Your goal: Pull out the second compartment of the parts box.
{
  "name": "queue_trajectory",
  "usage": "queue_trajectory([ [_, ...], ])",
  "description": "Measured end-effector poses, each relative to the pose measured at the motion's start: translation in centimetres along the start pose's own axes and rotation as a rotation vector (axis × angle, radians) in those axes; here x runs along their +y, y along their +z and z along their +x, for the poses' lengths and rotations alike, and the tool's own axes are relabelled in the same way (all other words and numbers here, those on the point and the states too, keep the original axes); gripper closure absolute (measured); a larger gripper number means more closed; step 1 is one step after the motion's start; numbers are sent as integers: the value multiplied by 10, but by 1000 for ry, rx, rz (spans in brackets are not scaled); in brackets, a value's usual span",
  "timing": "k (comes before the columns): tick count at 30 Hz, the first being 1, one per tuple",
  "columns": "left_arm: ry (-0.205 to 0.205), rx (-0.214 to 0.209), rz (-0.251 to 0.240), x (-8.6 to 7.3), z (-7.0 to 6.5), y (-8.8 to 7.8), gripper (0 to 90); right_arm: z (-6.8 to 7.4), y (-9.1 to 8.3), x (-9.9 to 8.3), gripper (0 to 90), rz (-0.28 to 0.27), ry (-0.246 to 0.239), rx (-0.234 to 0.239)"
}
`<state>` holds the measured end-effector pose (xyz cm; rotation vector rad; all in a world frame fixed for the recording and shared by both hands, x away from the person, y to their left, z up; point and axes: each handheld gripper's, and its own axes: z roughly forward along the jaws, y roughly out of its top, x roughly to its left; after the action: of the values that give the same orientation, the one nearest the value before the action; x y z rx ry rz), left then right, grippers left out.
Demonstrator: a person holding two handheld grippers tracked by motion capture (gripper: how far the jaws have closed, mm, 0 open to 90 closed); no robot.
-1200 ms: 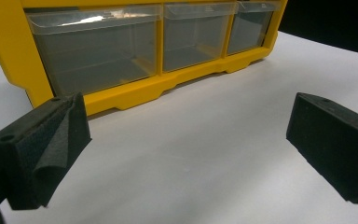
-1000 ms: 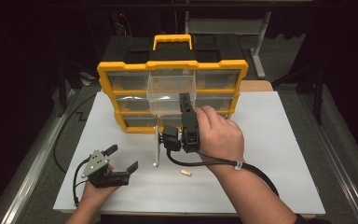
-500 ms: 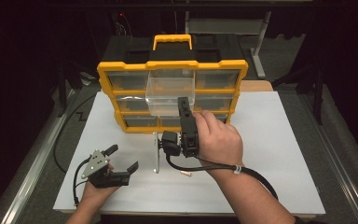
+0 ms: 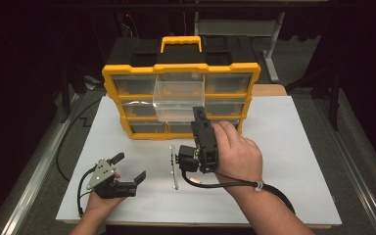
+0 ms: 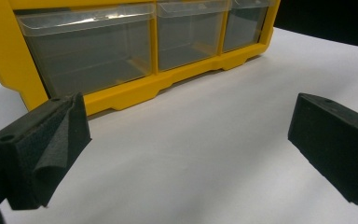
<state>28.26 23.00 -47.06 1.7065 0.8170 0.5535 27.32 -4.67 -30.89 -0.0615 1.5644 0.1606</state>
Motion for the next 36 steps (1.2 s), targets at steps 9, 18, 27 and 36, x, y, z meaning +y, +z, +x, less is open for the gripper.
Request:
queue_trajectory([
  [9, -13, -9, -11, 0, 0, -2, 4, 24, -7, -24, 404, 3, 9, 55],
  [18, -21, -1, -12, -1, 0, -2, 4, 68, -7, -51, 397, 37, 1, 132],
  [27, -16, -3, -9, 0, -2, -2, 4, 121, -5, -78, 389, 104, -6, 228],
  [36, -15, 4, 2, 0, -1, -2, 4, 149, -6, -103, 366, 144, 6, 283],
])
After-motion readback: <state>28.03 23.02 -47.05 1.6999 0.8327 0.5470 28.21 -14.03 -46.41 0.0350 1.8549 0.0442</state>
